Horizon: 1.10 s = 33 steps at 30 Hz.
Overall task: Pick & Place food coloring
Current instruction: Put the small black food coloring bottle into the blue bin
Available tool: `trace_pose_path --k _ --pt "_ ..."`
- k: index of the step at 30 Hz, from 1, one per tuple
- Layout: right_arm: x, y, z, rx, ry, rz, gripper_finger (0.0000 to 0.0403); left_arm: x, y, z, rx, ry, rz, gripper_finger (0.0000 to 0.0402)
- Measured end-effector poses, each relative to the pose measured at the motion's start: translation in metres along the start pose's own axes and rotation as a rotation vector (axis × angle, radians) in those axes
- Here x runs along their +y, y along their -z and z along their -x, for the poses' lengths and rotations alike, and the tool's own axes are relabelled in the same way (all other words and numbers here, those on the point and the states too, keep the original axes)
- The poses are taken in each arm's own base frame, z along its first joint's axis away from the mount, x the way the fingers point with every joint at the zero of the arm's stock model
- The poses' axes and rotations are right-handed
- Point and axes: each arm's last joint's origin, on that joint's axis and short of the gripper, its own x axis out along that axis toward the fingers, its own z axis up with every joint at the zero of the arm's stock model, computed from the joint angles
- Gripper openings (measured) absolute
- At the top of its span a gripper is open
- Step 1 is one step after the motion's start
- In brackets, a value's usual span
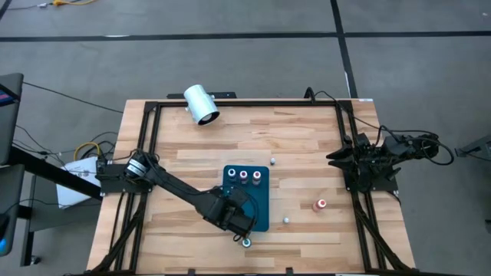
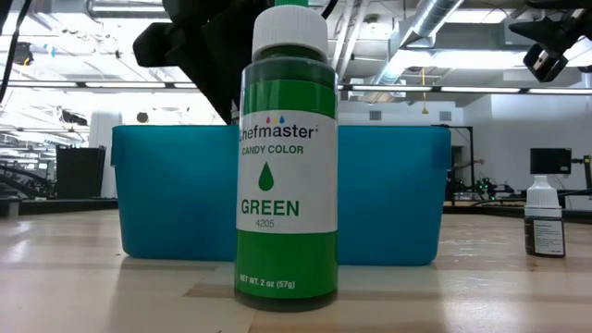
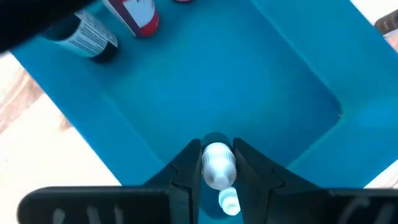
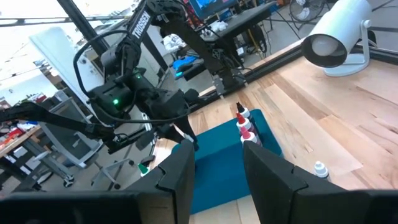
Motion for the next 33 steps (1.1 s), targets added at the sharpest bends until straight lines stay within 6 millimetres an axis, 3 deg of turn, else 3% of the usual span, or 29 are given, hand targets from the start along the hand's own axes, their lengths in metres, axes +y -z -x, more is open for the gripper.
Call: trace_pose_path --k 14,33 --pt "0.000 0.000 0.000 0.000 0.000 0.000 0.0126 0.010 0.013 -0.023 0.058 -0.041 -0.030 0.0060" --pt "0.000 0.000 0.000 -0.001 0.003 0.000 0.0126 0.015 -0.001 -0.028 0.081 -0.035 -0.136 0.0060"
